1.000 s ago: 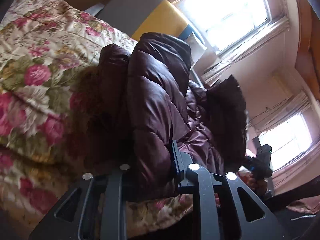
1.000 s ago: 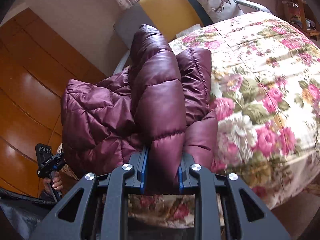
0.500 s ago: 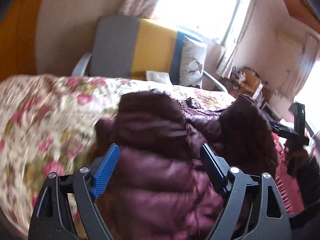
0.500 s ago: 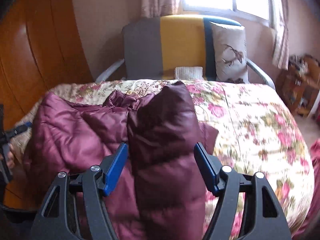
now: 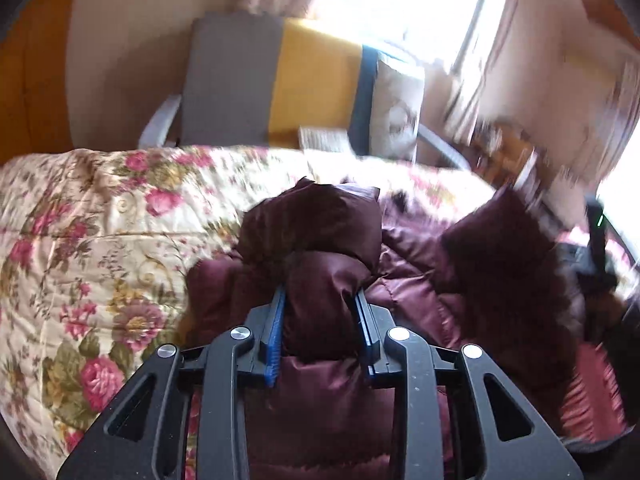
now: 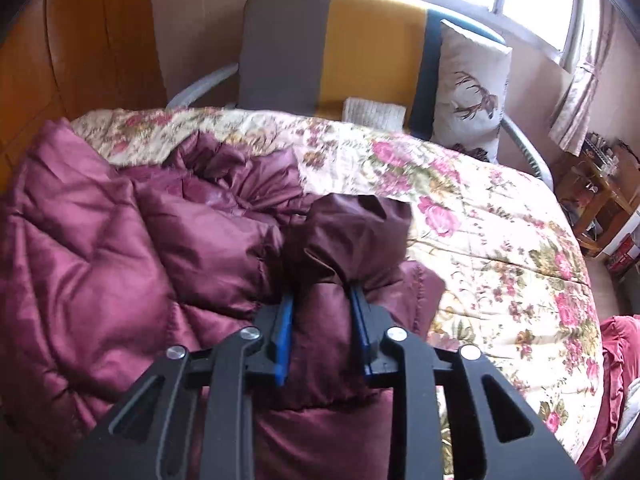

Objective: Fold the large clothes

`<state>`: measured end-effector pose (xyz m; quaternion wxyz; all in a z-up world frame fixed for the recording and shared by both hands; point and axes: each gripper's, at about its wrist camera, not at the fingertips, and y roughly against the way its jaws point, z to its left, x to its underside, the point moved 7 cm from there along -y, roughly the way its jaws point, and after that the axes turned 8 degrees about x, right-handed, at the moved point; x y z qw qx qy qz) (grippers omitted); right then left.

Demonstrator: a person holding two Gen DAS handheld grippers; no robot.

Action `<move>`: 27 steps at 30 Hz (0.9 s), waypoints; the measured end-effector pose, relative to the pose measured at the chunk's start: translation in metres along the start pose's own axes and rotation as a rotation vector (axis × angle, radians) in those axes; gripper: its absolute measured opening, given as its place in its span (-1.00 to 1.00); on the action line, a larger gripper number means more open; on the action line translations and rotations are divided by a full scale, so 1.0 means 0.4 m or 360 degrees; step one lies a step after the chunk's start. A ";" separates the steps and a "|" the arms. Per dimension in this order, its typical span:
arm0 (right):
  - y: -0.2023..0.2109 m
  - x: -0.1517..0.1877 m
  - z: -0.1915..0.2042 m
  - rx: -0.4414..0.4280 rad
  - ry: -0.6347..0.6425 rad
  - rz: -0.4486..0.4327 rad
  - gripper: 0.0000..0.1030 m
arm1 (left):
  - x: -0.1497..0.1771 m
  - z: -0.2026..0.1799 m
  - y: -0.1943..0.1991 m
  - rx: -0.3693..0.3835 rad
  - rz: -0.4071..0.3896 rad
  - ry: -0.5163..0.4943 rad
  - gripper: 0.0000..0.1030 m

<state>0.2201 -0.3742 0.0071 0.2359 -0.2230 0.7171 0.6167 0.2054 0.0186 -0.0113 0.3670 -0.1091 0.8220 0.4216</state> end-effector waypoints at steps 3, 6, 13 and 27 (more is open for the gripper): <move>0.061 -0.027 -0.040 0.0032 -0.0097 -0.0084 -0.64 | -0.033 0.014 0.065 0.0025 -0.0099 0.0056 -0.51; 0.092 -0.077 -0.094 0.0099 -0.0204 -0.0178 -0.67 | -0.082 0.037 0.086 0.0023 -0.0186 0.0124 -0.52; 0.015 -0.195 -0.139 0.0289 -0.0308 -0.0226 -0.69 | -0.196 0.105 -0.003 -0.0121 -0.0218 0.0210 -0.53; -0.421 -0.135 -0.169 0.0503 -0.0297 0.0269 -0.68 | -0.161 0.290 -0.343 -0.0378 0.0167 0.0340 -0.50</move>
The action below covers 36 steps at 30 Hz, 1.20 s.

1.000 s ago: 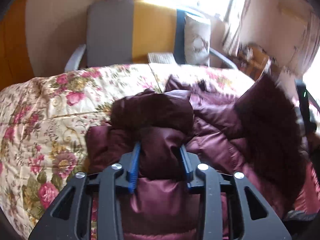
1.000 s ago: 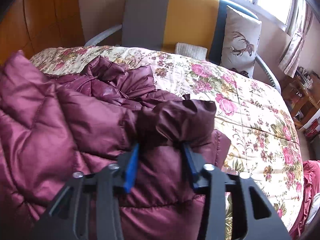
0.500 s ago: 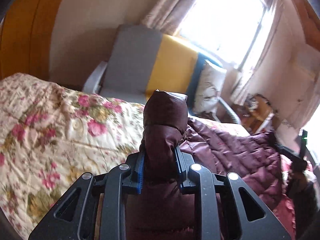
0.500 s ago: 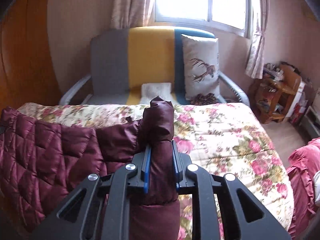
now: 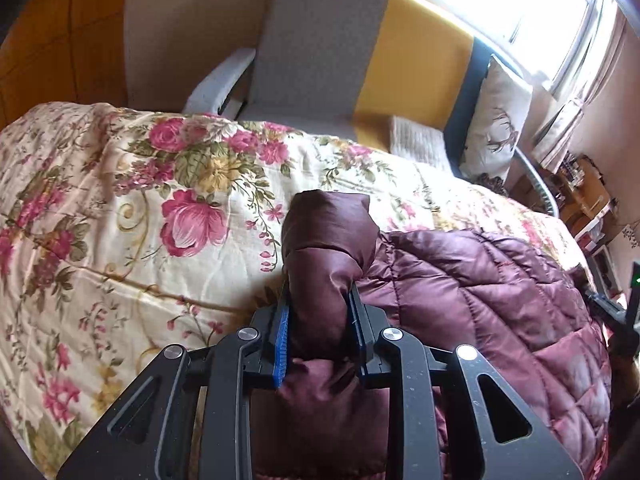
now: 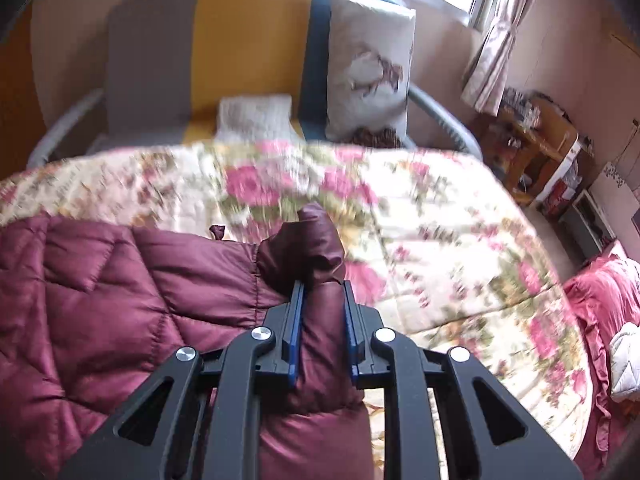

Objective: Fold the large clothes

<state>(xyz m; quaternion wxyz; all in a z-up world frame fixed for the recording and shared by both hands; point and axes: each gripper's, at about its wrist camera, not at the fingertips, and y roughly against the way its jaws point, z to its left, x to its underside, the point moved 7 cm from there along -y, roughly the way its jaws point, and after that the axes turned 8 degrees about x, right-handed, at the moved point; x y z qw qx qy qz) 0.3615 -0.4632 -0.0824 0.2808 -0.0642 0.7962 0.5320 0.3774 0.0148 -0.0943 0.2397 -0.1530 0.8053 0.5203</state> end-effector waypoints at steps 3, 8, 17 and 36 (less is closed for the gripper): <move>-0.040 0.022 0.008 -0.0006 0.0006 0.0046 -0.66 | 0.020 0.006 -0.032 -0.0078 0.0035 -0.0007 -0.38; -0.010 0.015 -0.023 -0.0089 -0.0044 0.0031 -0.44 | 0.011 0.024 0.009 -0.0165 0.0017 0.0047 0.34; 0.285 -0.043 -0.069 -0.0173 -0.0148 -0.0301 0.37 | -0.005 -0.073 0.287 -0.0247 -0.0437 -0.0088 0.52; 0.337 0.186 0.340 -0.0534 0.0156 -0.0262 0.59 | 0.186 -0.139 0.120 -0.0066 -0.0268 -0.0040 0.63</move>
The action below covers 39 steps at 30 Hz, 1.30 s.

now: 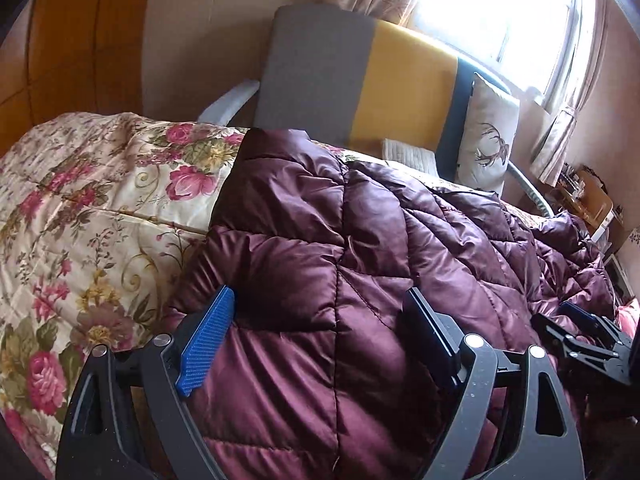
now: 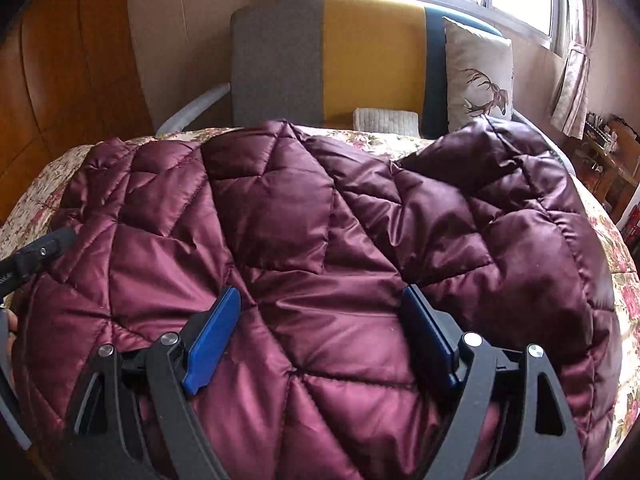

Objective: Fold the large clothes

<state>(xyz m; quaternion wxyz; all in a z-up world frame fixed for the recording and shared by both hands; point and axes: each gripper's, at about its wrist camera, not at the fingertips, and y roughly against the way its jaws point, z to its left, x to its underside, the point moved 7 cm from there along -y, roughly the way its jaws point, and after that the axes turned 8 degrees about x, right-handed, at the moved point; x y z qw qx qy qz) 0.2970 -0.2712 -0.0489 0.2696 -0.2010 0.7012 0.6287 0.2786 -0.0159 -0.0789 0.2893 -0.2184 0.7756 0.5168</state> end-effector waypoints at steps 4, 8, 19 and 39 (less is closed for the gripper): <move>0.020 -0.008 -0.013 -0.0025 -0.0008 0.0020 0.59 | -0.014 -0.026 0.047 -0.0107 -0.0014 -0.0063 0.63; 0.094 -0.034 -0.059 -0.0105 -0.0058 -0.0018 0.66 | -0.020 -0.055 0.126 -0.0097 -0.0089 -0.0083 0.64; 0.173 -0.104 -0.255 0.0018 -0.0259 -0.0096 0.71 | -0.026 -0.130 0.224 -0.0046 -0.0184 -0.0189 0.69; 0.020 -0.169 -0.317 0.0160 -0.0211 0.0028 0.71 | -0.095 -0.140 0.145 -0.0108 -0.0137 -0.0358 0.69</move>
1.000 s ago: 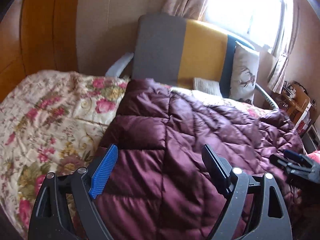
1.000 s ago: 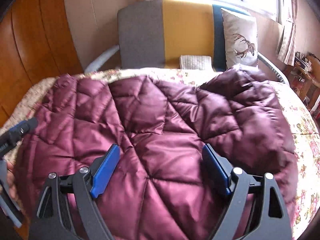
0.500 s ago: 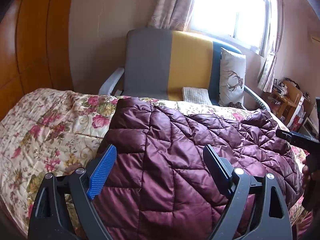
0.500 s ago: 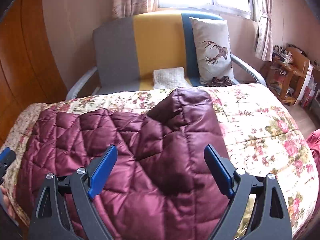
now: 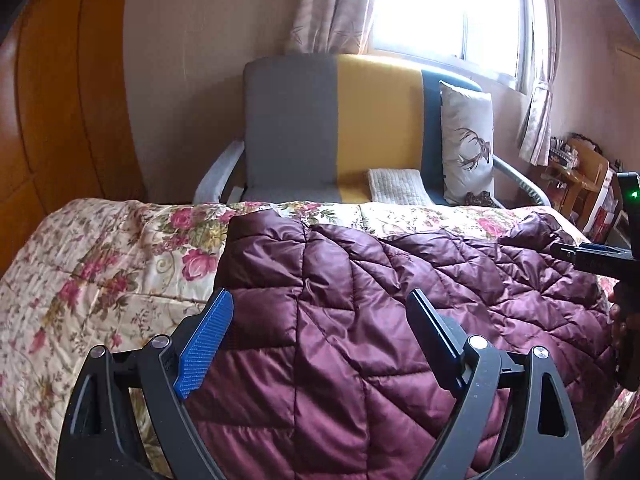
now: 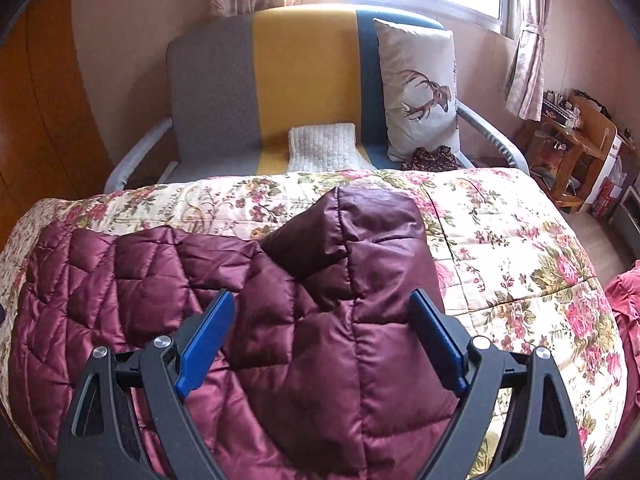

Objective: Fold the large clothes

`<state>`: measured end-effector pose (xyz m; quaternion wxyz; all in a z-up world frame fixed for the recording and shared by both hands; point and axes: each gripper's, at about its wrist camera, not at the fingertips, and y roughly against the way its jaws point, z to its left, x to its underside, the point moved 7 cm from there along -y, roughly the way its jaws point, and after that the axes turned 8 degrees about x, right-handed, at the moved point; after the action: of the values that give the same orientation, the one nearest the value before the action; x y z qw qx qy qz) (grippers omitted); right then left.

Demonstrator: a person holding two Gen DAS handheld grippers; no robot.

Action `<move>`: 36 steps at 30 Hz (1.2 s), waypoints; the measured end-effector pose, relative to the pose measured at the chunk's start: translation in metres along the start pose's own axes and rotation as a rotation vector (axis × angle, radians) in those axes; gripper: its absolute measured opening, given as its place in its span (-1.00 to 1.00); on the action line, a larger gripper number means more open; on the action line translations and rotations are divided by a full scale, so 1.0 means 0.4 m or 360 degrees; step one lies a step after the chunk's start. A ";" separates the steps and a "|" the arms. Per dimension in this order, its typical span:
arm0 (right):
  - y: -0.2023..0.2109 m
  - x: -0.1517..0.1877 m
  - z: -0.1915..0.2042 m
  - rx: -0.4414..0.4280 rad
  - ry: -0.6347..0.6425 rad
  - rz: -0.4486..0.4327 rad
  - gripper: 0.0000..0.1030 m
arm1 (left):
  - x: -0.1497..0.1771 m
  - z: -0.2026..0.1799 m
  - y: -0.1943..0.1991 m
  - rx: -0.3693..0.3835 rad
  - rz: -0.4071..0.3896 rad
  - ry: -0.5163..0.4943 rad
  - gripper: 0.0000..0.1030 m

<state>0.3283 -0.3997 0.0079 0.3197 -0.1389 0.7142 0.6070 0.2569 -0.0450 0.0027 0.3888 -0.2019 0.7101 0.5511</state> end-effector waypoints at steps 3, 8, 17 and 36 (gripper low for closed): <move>-0.033 0.005 -0.015 0.0045 0.0001 0.0035 0.72 | -0.002 0.007 -0.035 -0.0005 0.0032 -0.0017 0.69; -0.101 0.029 -0.050 0.0097 -0.0031 0.0134 0.73 | 0.019 0.047 -0.124 -0.0016 0.0160 0.0013 0.69; -0.217 0.081 -0.091 0.0115 -0.0140 0.0304 0.74 | 0.094 0.119 -0.241 0.0182 0.0350 0.0323 0.70; 0.058 0.331 -0.284 -0.0675 -0.0746 0.0442 0.96 | 0.090 -0.050 0.077 0.0265 0.0025 0.0141 0.69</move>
<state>0.1816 -0.4777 -0.0501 0.3536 0.0394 0.4912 0.7950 0.2059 -0.0490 -0.0041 0.3682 -0.1874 0.7715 0.4839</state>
